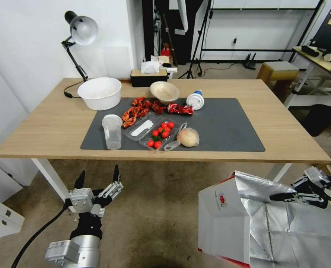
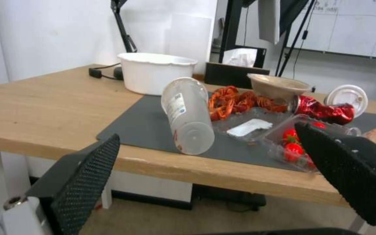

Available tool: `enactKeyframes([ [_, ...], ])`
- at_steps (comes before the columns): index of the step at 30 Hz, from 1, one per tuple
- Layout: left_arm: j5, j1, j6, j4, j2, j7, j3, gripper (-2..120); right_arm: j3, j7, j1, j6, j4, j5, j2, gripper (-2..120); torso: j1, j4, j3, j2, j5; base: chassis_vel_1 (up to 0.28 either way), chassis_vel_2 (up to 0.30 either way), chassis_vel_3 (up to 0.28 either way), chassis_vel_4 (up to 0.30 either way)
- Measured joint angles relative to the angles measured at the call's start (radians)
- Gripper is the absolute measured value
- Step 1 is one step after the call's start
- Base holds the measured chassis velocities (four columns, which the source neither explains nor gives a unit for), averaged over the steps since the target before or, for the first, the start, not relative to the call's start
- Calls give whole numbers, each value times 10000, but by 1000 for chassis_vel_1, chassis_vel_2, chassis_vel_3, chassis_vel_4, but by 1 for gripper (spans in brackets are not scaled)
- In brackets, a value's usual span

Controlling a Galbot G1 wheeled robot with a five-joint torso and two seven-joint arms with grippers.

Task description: Pick up the food delivery bag from the floor and place it on the table.

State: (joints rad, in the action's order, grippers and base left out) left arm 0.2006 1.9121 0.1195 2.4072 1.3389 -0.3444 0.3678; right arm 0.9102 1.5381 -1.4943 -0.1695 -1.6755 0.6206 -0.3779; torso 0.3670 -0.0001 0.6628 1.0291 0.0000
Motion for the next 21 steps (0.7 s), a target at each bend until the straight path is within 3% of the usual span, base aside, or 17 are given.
enactKeyframes([
  [10, -19, -25, 14, -26, 6, -27, 14, 100, 61, 0, 39, -52, 211, 535, 131, 0, -15, 0, -17, -31, 0, 0, 0, 0, 0],
  [21, -64, 25, 36, 44, 5, -35, 72, 100, 533, -1, -193, -882, 347, 3423, 251, 0, -25, 0, -32, -56, -1, 0, 0, 0, 0],
])
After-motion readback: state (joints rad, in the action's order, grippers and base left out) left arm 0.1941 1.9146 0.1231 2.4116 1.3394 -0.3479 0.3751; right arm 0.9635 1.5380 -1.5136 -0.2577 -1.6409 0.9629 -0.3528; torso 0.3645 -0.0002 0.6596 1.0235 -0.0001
